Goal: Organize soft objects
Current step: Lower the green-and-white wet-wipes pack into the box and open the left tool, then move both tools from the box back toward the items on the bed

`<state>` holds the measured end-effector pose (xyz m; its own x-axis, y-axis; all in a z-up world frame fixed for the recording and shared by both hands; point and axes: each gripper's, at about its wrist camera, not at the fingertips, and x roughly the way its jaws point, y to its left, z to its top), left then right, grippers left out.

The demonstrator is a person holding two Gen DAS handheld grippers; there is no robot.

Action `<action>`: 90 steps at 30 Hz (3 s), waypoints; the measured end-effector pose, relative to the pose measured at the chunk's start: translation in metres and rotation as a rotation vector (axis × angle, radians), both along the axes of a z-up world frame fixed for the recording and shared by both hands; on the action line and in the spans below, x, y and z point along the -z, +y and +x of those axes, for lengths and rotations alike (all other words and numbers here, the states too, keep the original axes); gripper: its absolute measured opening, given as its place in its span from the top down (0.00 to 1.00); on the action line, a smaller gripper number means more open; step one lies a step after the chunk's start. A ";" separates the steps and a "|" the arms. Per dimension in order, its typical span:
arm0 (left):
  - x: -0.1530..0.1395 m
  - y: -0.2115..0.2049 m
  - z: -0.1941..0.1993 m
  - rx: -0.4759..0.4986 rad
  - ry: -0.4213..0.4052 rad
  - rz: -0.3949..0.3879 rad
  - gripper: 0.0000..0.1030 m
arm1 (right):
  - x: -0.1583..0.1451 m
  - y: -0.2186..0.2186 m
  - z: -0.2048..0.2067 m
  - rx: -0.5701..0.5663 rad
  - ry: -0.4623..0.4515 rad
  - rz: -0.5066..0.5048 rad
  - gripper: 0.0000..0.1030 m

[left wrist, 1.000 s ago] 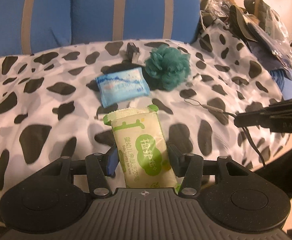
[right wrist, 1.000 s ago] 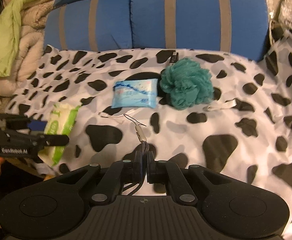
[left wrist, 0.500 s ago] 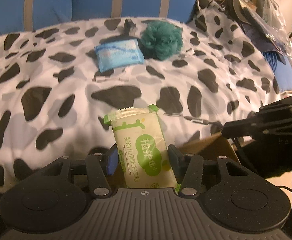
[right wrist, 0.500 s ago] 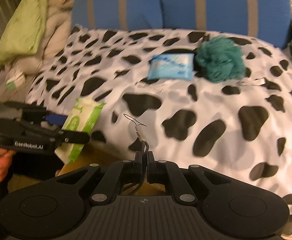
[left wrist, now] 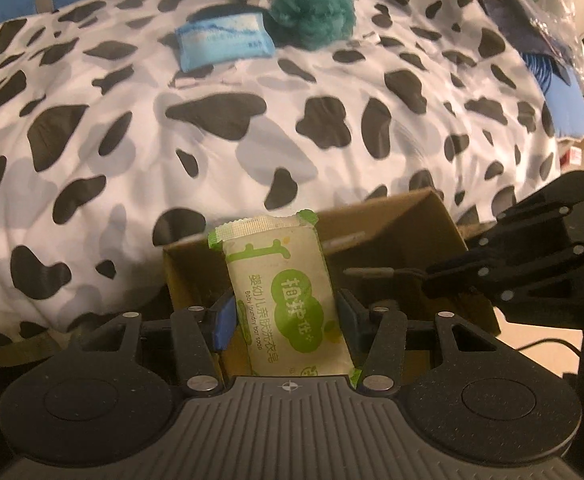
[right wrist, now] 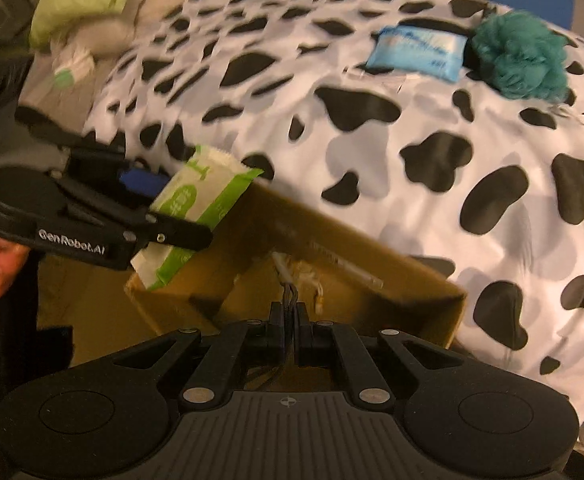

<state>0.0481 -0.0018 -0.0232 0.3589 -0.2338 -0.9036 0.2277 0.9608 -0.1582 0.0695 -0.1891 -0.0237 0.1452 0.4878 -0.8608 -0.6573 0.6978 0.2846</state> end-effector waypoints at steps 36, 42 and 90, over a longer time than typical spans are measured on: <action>0.011 0.003 0.010 -0.063 0.072 0.032 0.30 | 0.006 -0.004 0.015 0.130 -0.064 -0.132 0.03; 0.007 0.001 0.011 -0.062 0.044 0.031 0.30 | 0.003 -0.011 0.020 0.182 -0.078 -0.112 0.03; -0.021 0.001 0.050 0.008 -0.297 0.084 0.31 | -0.028 -0.048 0.058 0.445 -0.316 -0.073 0.00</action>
